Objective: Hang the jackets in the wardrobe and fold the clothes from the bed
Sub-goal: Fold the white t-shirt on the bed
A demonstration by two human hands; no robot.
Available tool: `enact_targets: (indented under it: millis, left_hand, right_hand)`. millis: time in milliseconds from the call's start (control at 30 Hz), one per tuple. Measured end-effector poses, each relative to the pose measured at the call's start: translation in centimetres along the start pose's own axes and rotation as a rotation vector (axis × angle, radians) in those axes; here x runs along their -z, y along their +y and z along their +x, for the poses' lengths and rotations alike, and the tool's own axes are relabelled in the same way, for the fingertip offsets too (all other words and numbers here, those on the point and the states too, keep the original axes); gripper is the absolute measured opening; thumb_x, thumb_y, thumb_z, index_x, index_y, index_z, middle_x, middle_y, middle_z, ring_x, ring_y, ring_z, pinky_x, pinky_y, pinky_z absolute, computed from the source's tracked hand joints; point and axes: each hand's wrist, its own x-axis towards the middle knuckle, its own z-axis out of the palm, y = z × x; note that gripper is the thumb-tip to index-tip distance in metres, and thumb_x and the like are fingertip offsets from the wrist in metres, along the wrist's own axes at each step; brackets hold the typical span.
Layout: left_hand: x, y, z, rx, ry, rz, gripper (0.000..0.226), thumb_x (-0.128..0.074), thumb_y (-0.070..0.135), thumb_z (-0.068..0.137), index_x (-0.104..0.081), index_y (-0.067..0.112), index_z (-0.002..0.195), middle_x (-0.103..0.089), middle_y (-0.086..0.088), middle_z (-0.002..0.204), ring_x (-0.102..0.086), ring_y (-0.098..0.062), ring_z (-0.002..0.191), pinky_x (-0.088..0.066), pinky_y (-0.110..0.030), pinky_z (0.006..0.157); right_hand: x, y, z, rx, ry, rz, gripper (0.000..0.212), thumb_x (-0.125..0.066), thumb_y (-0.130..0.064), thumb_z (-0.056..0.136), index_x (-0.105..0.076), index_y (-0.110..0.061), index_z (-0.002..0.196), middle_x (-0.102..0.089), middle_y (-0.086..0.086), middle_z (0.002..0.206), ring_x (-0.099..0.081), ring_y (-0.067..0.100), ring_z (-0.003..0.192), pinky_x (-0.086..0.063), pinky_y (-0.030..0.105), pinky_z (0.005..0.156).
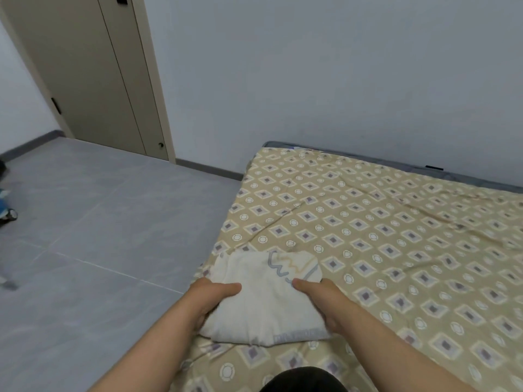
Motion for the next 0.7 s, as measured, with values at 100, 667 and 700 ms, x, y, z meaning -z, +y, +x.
enact_targets:
  millis: [100,667,700]
  left_hand:
    - [0.3,0.3,-1.6,0.009,-0.074,-0.123,0.064,-0.085,0.017,0.054,-0.067,0.003,0.114,-0.075,-0.011,0.098,-0.071,-0.029,0.089,-0.056,-0.034,0.075]
    - [8.6,0.0,-14.4,-0.3,-0.172,-0.793,0.049,-0.072,0.009,0.071,-0.064,0.005,0.119,-0.073,-0.021,0.106,-0.073,-0.036,0.088,-0.057,-0.041,0.073]
    - [9.3,-0.1,-14.6,-0.332,-0.143,-0.802,0.055,-0.073,0.009,0.068,-0.063,0.006,0.122,-0.072,-0.02,0.109,-0.072,-0.037,0.093,-0.057,-0.042,0.076]
  right_hand:
    - [-0.2,-1.1,-2.7,-0.072,-0.175,0.123,0.032,-0.07,-0.011,0.087,-0.066,0.0,0.116,-0.075,0.02,0.099,-0.072,0.038,0.094,-0.056,0.048,0.09]
    - [-6.3,-8.7,-16.7,0.489,-0.363,0.141,0.04,-0.056,0.011,0.087,-0.063,-0.015,0.116,-0.076,0.011,0.103,-0.072,0.029,0.092,-0.057,0.042,0.084]
    - [-7.0,-9.0,-17.0,0.529,-0.348,0.103,0.04,-0.058,0.011,0.086,-0.064,-0.018,0.114,-0.077,0.008,0.1,-0.073,0.025,0.088,-0.058,0.038,0.079]
